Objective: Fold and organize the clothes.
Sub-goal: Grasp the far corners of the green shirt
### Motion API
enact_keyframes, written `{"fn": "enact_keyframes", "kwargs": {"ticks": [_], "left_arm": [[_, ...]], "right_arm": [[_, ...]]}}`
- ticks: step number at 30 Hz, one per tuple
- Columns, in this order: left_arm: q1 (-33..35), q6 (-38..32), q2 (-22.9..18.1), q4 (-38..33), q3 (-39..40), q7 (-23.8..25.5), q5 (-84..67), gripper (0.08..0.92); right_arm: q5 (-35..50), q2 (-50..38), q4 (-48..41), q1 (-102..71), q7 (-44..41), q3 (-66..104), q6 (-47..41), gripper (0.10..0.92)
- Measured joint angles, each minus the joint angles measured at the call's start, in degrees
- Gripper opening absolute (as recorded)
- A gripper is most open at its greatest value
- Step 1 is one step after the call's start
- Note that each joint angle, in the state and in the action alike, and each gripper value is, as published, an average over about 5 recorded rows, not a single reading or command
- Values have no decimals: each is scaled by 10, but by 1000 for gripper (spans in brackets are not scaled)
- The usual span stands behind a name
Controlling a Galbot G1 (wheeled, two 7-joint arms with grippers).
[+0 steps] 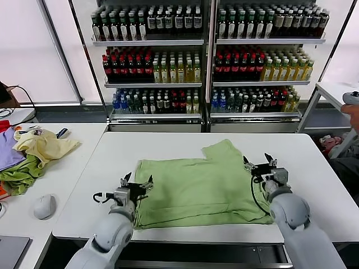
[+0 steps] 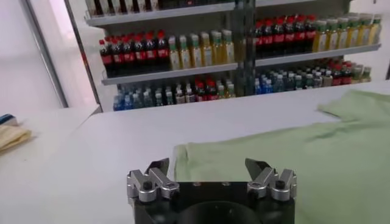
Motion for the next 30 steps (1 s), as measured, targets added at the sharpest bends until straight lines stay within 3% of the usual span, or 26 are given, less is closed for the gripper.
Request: {"fn": "enact_keyframes", "kwargs": {"ticks": [16, 26, 30], "left_arm": [[-146, 4, -34, 187, 24, 0, -23, 823], [-158, 15, -35, 214, 26, 8, -49, 818], [-157, 14, -34, 216, 28, 11, -56, 741]], "right_arm": [[-17, 65, -226, 170, -30, -68, 5, 823], [-23, 103, -319, 214, -57, -74, 4, 817], [-23, 115, -347, 225, -67, -72, 4, 733]]}}
